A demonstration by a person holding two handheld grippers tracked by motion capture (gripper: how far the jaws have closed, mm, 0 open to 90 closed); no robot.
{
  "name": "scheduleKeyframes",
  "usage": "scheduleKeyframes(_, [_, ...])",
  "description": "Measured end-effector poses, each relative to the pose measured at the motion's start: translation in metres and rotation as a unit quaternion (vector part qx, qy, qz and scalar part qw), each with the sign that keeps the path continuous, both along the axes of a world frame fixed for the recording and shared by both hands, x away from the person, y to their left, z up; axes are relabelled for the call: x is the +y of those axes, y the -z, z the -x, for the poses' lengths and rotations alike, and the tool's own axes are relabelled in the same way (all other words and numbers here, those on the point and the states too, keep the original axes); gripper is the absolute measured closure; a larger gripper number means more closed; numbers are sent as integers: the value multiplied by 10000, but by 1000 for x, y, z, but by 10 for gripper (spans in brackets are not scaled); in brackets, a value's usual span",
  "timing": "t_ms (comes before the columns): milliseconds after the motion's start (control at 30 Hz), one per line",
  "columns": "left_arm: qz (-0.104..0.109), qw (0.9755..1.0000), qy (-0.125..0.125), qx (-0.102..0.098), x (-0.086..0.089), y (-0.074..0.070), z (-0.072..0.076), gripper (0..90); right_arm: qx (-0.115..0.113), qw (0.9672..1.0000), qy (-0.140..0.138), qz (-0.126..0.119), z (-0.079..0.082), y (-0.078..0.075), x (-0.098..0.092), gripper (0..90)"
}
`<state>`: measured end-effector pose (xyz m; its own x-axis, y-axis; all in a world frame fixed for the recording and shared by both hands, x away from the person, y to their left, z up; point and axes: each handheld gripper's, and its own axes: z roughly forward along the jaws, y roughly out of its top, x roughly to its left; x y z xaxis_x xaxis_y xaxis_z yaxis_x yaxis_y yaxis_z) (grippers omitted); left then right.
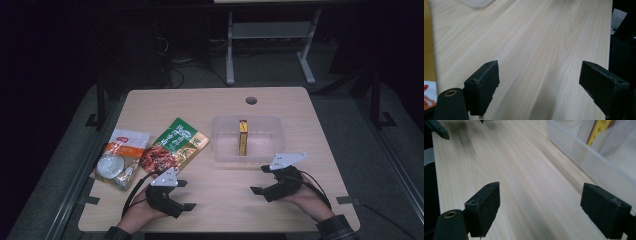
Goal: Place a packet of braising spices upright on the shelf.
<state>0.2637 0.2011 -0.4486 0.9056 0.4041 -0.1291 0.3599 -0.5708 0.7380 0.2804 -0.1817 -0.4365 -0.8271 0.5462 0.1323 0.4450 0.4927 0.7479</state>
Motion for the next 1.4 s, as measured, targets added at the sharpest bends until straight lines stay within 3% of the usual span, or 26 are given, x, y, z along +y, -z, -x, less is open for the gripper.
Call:
scheduleKeyframes(167, [-66, 9998, -179, -86, 5, -5, -3, 158, 82, 9999, 77, 57, 12, 8, -6, 158])
scheduleKeyframes(300, [-38, 9984, -505, -235, 14, -18, -15, 167, 172, 9998, 102, 91, 17, 12, -10, 157])
scheduleKeyframes(400, [-9, 9973, -690, -252, 19, -23, -22, 197, 196, 9997, 129, 89, 20, 14, -12, 157])
scheduleKeyframes(467, [-52, 9948, -972, -310, 27, -27, -33, 218, 248, 9996, 144, 85, 20, 15, -14, 157])
scheduleKeyframes(533, [-144, 9924, -1159, -378, 32, -29, -40, 264, 246, 9995, 157, 92, 20, 15, -14, 157])
scheduleKeyframes(733, [-350, 9854, -1593, -489, 43, -32, -65, 523, 278, 9995, 106, 102, 19, 16, -13, 157])
scheduleKeyframes(767, [-350, 9854, -1593, -489, 43, -32, -65, 574, 269, 9995, 90, 105, 19, 17, -13, 158])
scheduleKeyframes(800, [-498, 9821, -1729, -565, 46, -33, -74, 622, 276, 9995, 88, 123, 18, 17, -13, 158])
scheduleKeyframes(833, [-498, 9821, -1729, -565, 46, -33, -74, 663, 276, 9995, 88, 123, 18, 17, -13, 158])
scheduleKeyframes(867, [-564, 9785, -1892, -589, 47, -33, -80, 663, 292, 9994, 95, 138, 18, 17, -12, 158])
scheduleKeyframes(900, [-633, 9743, -2077, -602, 48, -32, -88, 765, 292, 9994, 85, 146, 18, 18, -12, 158])
scheduleKeyframes(933, [-633, 9743, -2077, -602, 48, -32, -88, 808, 294, 9994, 83, 149, 18, 18, -12, 159])
scheduleKeyframes(967, [-721, 9691, -2281, -607, 50, -32, -99, 854, 319, 9993, 94, 140, 19, 17, -12, 159])
scheduleKeyframes(1000, [-800, 9657, -2397, -596, 51, -31, -104, 887, 300, 9994, 76, 139, 18, 18, -12, 158])
scheduleKeyframes(1033, [-800, 9657, -2397, -596, 51, -31, -104, 894, 300, 9994, 76, 139, 18, 18, -12, 158])
scheduleKeyframes(1067, [-898, 9615, -2519, -627, 51, -30, -112, 895, 308, 9994, 80, 126, 18, 18, -12, 159])
scheduleKeyframes(1100, [-962, 9592, -2573, -674, 52, -30, -116, 895, 308, 9994, 80, 126, 18, 18, -12, 159])
scheduleKeyframes(1133, [-1162, 9515, -2768, -672, 52, -28, -129, 896, 323, 9994, 72, 119, 18, 18, -12, 159])
scheduleKeyframes(1167, [-1162, 9515, -2768, -672, 52, -28, -129, 896, 319, 9994, 56, 119, 18, 18, -12, 159])
scheduleKeyframes(1200, [-1212, 9469, -2908, -635, 51, -25, -140, 896, 314, 9994, 36, 122, 18, 18, -12, 159])
scheduleKeyframes(1233, [-1212, 9469, -2908, -635, 51, -25, -140, 896, 314, 9994, 36, 122, 18, 18, -12, 159])
scheduleKeyframes(1333, [-1521, 9328, -3215, -584, 46, -15, -155, 896, 345, 9993, 9, 125, 18, 18, -11, 163])
scheduleKeyframes(1400, [-1643, 9265, -3342, -539, 46, -9, -160, 896, 355, 9993, -2, 118, 19, 18, -11, 163])
